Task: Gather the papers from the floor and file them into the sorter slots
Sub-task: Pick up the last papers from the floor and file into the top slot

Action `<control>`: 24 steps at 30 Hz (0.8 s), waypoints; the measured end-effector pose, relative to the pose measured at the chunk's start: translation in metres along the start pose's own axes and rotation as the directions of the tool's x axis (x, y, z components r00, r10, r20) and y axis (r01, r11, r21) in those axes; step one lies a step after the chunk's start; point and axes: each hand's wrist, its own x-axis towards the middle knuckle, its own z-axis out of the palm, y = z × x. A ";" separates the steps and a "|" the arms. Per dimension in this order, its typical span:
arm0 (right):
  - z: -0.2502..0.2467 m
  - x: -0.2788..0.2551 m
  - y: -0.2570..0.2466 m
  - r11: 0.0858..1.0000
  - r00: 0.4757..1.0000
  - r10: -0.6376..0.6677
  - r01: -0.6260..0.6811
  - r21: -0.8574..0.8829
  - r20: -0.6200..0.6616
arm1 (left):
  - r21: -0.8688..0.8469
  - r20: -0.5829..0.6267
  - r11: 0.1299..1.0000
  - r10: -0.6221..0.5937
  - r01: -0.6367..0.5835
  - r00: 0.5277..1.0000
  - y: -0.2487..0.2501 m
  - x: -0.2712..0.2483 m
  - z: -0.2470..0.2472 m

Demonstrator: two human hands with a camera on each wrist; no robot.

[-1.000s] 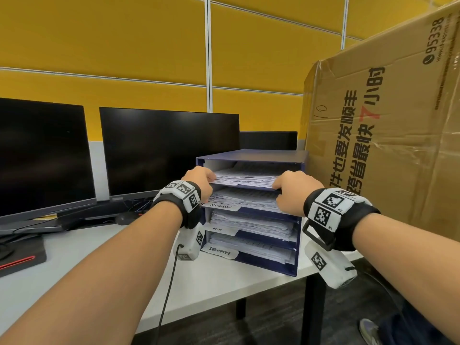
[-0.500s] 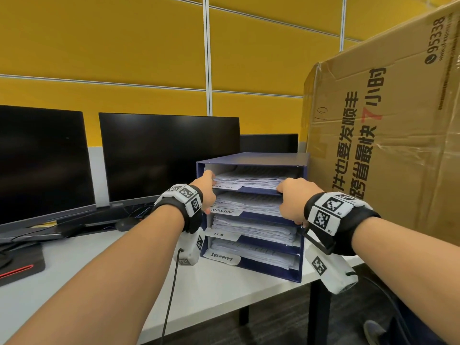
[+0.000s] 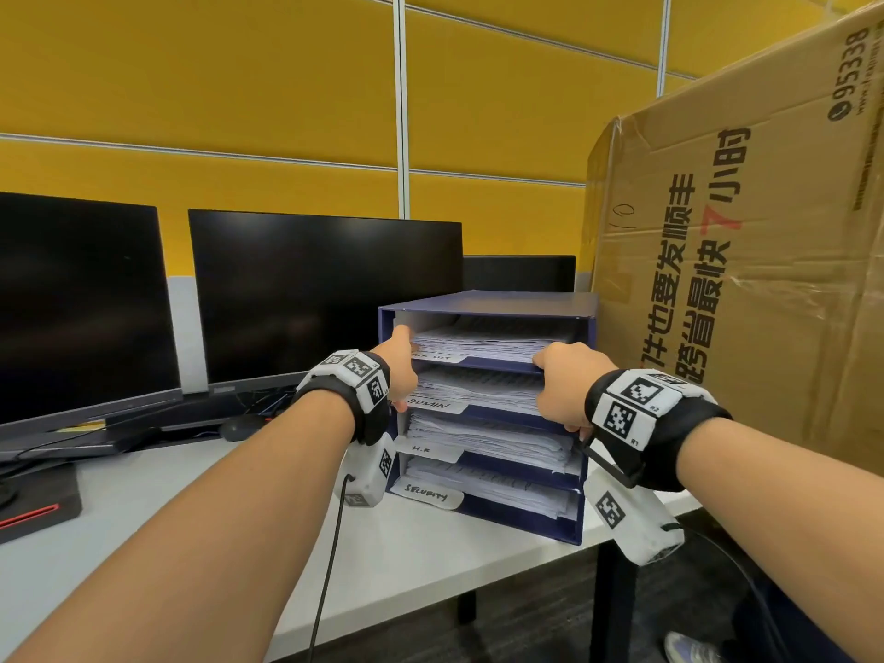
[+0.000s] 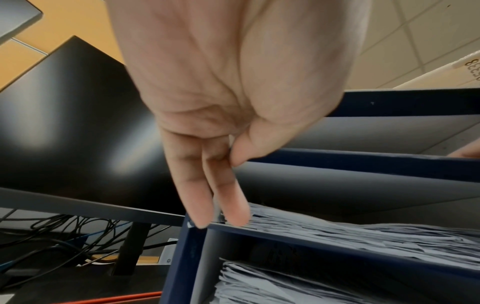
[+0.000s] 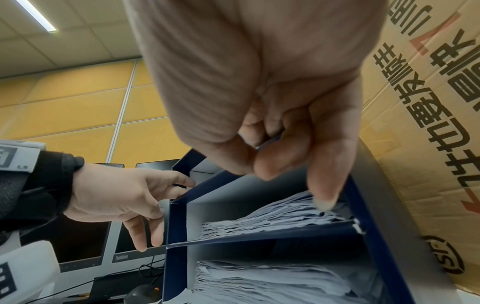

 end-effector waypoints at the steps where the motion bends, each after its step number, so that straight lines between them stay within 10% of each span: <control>1: 0.000 -0.001 0.000 1.000 1.000 0.001 -0.001 0.010 0.000 | -0.008 -0.005 1.000 0.011 -0.011 1.000 -0.001 0.000 0.000; 11: 0.001 -0.021 -0.002 0.992 0.997 0.038 -0.029 0.126 -0.065 | 0.012 -0.217 0.995 0.103 -0.103 0.971 -0.026 -0.026 -0.024; 24: 0.013 -0.010 -0.010 0.988 0.963 0.137 -0.116 0.105 -0.230 | 0.318 -0.052 0.921 0.255 -0.225 0.966 -0.032 0.010 -0.014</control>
